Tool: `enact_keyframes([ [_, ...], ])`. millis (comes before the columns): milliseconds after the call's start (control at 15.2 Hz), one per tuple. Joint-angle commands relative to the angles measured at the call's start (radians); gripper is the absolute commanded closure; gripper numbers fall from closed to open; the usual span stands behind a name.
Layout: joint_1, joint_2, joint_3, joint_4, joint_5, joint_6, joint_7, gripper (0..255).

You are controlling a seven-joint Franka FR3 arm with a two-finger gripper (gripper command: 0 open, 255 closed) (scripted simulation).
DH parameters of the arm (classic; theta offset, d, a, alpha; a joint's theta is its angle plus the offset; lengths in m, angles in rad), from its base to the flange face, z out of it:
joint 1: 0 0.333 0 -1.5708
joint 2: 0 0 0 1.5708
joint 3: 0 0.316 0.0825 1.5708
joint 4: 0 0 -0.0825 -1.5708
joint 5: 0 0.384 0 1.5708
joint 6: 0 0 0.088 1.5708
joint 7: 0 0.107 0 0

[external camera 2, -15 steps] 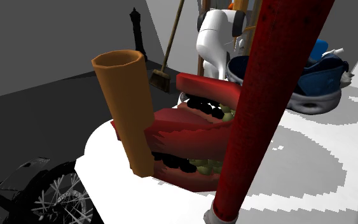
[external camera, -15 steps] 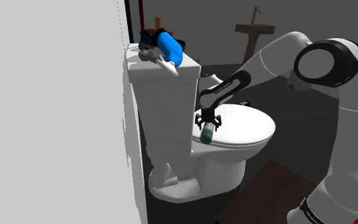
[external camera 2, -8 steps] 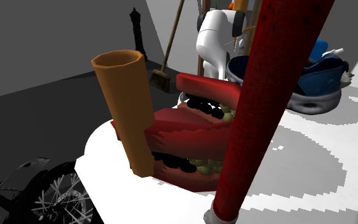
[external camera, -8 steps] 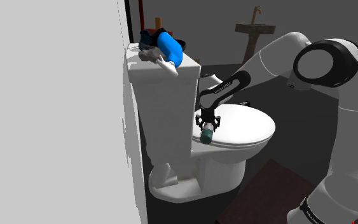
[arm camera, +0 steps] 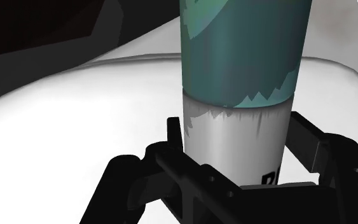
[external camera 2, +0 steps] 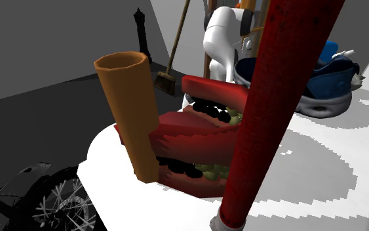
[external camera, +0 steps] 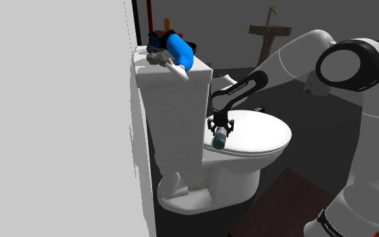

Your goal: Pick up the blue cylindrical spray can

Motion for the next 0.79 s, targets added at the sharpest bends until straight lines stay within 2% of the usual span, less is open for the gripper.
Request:
enact_keyframes([
  [0, 0.0, -0.017, 0.002, 0.006, 0.004, -0.022, -0.002, 255],
  [726, -0.002, -0.086, 0.007, 0.041, 0.019, -0.126, -0.018, 255],
])
